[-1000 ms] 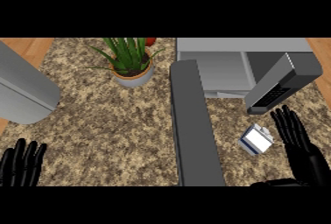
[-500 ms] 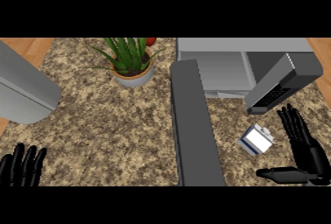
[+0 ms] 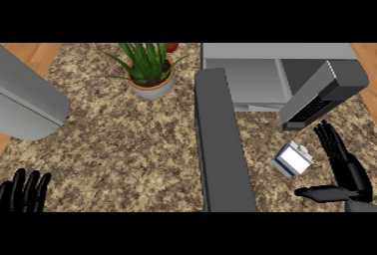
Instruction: Pick up the milk, place it into the microwave and close the microwave
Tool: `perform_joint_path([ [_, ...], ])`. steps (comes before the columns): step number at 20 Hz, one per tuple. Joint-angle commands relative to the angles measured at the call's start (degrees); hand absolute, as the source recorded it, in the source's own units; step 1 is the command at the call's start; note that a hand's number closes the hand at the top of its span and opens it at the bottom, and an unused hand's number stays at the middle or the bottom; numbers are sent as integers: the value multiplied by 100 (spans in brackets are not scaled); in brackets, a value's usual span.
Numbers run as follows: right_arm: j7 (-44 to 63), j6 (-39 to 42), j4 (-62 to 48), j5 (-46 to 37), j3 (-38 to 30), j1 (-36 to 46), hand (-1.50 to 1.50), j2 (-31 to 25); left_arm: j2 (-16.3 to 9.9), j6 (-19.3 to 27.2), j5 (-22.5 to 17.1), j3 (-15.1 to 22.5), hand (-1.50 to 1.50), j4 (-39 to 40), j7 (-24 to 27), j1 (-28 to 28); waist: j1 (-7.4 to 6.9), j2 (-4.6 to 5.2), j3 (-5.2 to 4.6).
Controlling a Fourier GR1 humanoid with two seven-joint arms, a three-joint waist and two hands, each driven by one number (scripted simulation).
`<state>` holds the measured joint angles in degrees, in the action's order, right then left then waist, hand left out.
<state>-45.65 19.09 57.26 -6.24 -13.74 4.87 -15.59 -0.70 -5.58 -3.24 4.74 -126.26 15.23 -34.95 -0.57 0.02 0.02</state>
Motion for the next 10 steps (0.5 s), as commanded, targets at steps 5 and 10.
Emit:
perform_joint_path([
  [5, -902, -308, -1990, -420, 17, 997, -150, -178, 67, 34, 121, 209, -150, -293, -233, -112, -27, 11, 6],
  [10, -1533, -538, -2755, -540, 34, 1118, -150, -177, -131, -236, -340, -365, -150, 208, 311, -89, -30, 11, 5],
])
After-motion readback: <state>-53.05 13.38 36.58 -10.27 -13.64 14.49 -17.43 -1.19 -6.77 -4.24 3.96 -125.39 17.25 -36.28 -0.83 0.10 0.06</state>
